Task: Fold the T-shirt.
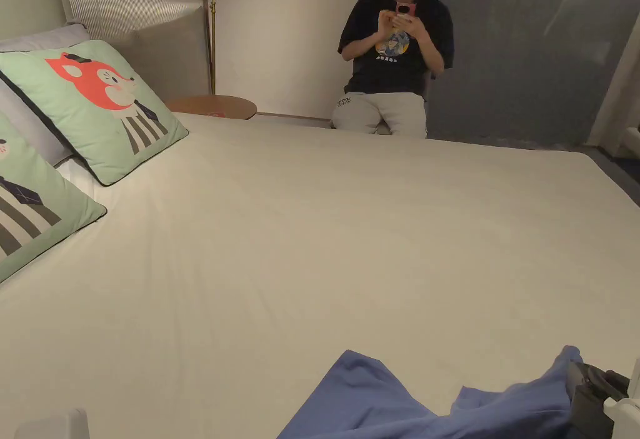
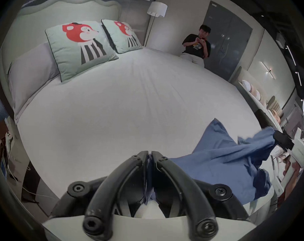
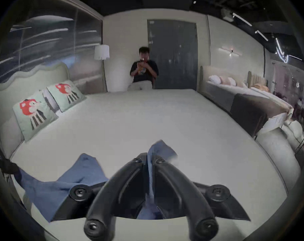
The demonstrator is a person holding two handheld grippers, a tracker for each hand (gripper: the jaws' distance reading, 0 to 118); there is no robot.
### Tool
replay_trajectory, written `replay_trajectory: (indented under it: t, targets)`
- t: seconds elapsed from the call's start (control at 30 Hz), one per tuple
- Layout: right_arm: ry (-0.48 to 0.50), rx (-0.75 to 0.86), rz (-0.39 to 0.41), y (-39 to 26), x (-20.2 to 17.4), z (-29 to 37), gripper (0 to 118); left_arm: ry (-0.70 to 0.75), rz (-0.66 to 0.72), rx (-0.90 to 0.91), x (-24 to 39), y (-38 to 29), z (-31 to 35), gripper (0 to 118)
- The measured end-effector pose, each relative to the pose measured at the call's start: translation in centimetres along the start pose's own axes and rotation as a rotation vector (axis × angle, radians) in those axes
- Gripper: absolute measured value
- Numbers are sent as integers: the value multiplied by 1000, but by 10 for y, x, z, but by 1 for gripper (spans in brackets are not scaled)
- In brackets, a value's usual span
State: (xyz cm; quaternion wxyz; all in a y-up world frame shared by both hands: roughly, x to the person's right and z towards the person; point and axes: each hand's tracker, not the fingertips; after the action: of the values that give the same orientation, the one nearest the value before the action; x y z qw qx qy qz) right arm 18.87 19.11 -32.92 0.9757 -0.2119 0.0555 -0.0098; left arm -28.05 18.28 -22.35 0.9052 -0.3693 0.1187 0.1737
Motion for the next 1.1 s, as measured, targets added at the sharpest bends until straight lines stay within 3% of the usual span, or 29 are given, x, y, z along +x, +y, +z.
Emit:
replay_trajectory:
  t: [0.43, 0.8, 1.1]
  targets:
    - [-69, 204, -74, -5, 7, 136, 5, -100, -103, 206, 18, -3, 65, 3]
    - [-75, 534, -74, 119, 18, 206, 5, -195, -129, 559, 56, 111, 154, 3]
    - [-50, 701, -67, 218, 19, 247, 5, -223, -164, 762, 84, 197, 237, 3]
